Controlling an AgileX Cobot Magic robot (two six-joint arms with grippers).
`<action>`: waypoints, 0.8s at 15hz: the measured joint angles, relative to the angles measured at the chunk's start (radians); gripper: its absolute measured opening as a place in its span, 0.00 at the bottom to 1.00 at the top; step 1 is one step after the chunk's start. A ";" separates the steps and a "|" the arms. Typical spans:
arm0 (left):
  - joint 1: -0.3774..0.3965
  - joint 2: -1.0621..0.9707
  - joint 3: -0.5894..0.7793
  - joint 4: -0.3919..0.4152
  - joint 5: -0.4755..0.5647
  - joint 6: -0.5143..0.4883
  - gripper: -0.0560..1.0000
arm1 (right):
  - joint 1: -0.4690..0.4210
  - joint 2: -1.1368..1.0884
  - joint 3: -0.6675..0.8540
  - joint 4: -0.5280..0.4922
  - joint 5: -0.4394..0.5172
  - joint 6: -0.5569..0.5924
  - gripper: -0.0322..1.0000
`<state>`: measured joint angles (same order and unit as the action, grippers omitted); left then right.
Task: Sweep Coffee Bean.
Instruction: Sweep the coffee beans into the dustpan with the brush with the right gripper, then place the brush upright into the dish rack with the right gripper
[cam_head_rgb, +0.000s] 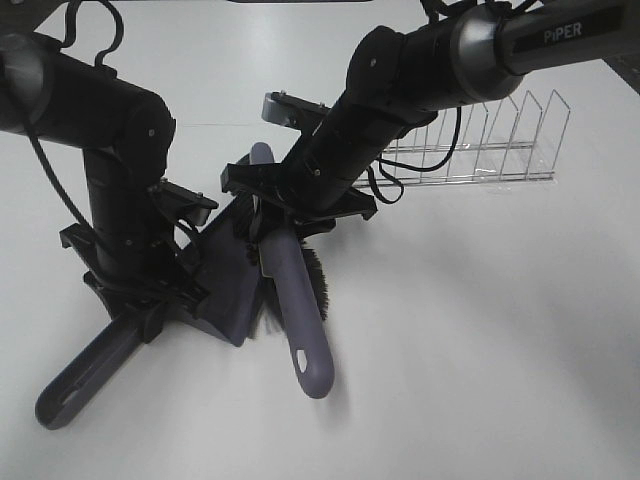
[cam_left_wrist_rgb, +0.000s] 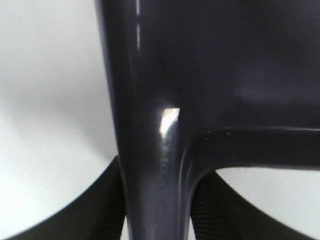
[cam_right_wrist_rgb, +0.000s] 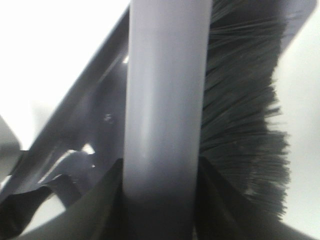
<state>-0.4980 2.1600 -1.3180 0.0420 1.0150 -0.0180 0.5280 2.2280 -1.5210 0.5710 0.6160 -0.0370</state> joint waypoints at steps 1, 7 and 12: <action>0.000 0.000 0.000 -0.001 0.000 0.000 0.37 | 0.000 0.000 0.000 0.039 0.000 -0.033 0.33; 0.000 0.000 0.000 -0.002 0.000 0.000 0.37 | -0.012 0.001 -0.082 0.078 0.097 -0.101 0.33; 0.000 0.000 0.000 -0.009 0.002 0.000 0.37 | -0.030 0.001 -0.156 0.016 0.205 -0.117 0.33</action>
<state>-0.4980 2.1600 -1.3180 0.0330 1.0170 -0.0180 0.4980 2.2290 -1.6770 0.5870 0.8210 -0.1540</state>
